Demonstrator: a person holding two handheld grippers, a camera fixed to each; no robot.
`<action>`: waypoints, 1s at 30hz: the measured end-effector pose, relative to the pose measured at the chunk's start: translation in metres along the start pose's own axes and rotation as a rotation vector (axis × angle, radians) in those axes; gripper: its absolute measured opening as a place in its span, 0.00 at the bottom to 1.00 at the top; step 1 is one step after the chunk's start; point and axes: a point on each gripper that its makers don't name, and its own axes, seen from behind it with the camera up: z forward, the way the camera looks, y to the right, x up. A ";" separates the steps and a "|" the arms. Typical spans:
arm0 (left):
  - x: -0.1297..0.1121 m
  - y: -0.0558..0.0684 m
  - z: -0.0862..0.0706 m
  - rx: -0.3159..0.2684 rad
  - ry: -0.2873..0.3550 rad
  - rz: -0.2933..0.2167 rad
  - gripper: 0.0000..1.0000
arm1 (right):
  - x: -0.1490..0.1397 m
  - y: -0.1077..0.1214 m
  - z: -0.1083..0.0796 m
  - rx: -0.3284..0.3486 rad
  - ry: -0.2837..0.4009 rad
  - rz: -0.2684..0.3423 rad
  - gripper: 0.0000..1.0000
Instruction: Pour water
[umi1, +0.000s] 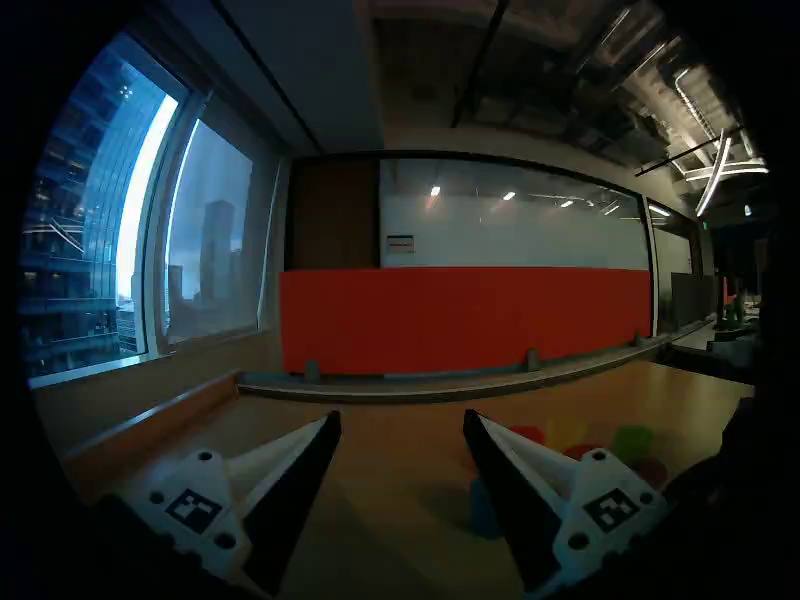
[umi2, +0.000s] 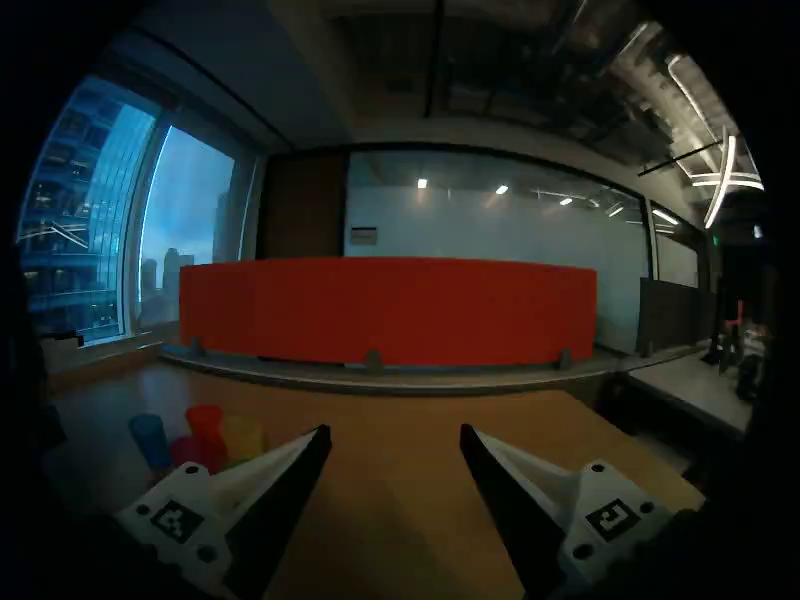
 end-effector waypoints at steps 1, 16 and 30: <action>0.004 -0.001 0.001 -0.001 0.000 0.002 0.91 | 0.005 0.000 0.000 0.001 -0.002 0.000 1.00; 0.080 -0.007 0.020 -0.040 0.005 0.010 0.91 | 0.082 0.000 0.009 0.039 -0.005 -0.003 1.00; 0.101 0.029 0.023 -0.247 -0.012 -0.013 0.91 | 0.096 -0.044 0.009 0.258 -0.026 0.020 1.00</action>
